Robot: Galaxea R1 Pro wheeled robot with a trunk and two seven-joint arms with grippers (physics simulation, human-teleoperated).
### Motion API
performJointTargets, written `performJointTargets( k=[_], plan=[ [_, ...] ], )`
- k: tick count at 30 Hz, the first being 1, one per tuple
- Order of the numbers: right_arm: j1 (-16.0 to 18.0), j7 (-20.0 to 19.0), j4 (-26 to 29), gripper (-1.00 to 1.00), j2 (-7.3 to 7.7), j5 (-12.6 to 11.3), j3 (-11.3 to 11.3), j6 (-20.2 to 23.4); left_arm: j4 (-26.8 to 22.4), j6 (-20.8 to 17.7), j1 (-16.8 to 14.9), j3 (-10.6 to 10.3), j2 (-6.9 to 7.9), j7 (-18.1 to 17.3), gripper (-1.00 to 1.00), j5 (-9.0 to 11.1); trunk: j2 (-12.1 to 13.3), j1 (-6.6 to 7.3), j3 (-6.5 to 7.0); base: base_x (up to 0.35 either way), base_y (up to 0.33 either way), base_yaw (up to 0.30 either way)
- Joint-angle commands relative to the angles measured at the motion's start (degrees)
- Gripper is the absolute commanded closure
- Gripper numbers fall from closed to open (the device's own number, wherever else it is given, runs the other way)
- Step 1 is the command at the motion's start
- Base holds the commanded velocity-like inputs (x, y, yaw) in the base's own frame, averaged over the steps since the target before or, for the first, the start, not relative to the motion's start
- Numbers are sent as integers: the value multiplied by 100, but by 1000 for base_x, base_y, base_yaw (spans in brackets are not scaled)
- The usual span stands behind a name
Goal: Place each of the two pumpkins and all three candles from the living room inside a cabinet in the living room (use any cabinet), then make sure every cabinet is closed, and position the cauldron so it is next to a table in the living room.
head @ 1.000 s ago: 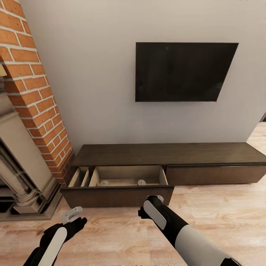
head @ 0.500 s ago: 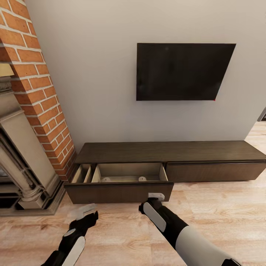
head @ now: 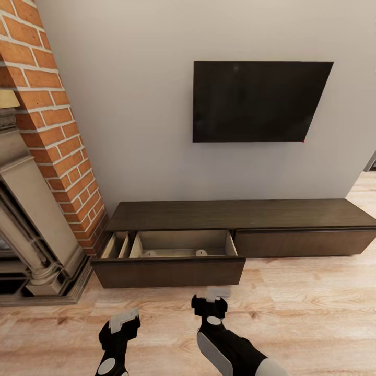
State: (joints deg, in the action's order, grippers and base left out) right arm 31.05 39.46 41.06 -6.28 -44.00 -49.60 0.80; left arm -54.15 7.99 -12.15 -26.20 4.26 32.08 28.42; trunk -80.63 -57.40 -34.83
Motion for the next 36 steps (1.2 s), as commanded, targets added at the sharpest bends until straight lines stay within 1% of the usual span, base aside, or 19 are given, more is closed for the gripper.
performJointTargets(
  k=[1, 3, 5, 9, 10, 16, 19, 27, 29, 33, 36],
  plan=[
    [-50, 38, 3, -100, 3, -12, -50, -94, 15, 85, -7, -38, 7, 39, -100, 59, -3, 0, -5, 0, 0, 0],
    [-144, 37, 5, -100, 4, 3, -77, -235, 33, 126, -7, -41, 6, 41, -100, 59, -3, 0, -5, 0, 0, 0],
    [-239, 36, 6, -100, 4, 44, -153, -363, 42, 151, -7, -42, 4, 43, -100, 57, -3, 0, -5, 0, 0, 0],
    [-304, 36, 7, -100, 11, 157, -263, -487, 38, 165, -6, -36, 5, 43, -100, 57, -3, 0, -5, 0, 0, 0],
    [-309, 36, 7, -100, 11, 165, -269, -499, 37, 165, -6, -34, 7, 44, -100, 55, -3, 0, -5, 0, 0, 0],
    [-326, 34, 7, -100, 13, 196, -293, -553, 35, 168, -6, -42, 13, 44, -100, 50, -244, -132, -113, 0, 0, 0],
    [-325, 29, 7, -100, 13, 198, -295, -658, 38, 168, -7, -47, 14, 44, -100, 47, -364, -198, -167, 0, 0, 0],
    [-362, 10, 7, -100, 23, 204, -300, -783, 26, 168, -7, -20, 11, 44, -100, 49, -364, -198, -167, 0, 0, 0],
    [-371, 5, 7, -100, 30, 206, -300, -789, -19, 168, -22, -17, 6, 44, -100, 50, -364, -198, -167, 0, 0, 0],
    [-379, 0, 7, -100, 80, 207, -302, -804, -401, 132, -65, -17, 4, 59, -100, 40, -525, -285, -238, 0, 0, 0],
    [-382, -117, 7, -100, 170, 208, -304, -971, -579, 120, -74, -13, 7, 49, -100, 53, -645, -351, -292, 0, 0, 0]
  ],
)
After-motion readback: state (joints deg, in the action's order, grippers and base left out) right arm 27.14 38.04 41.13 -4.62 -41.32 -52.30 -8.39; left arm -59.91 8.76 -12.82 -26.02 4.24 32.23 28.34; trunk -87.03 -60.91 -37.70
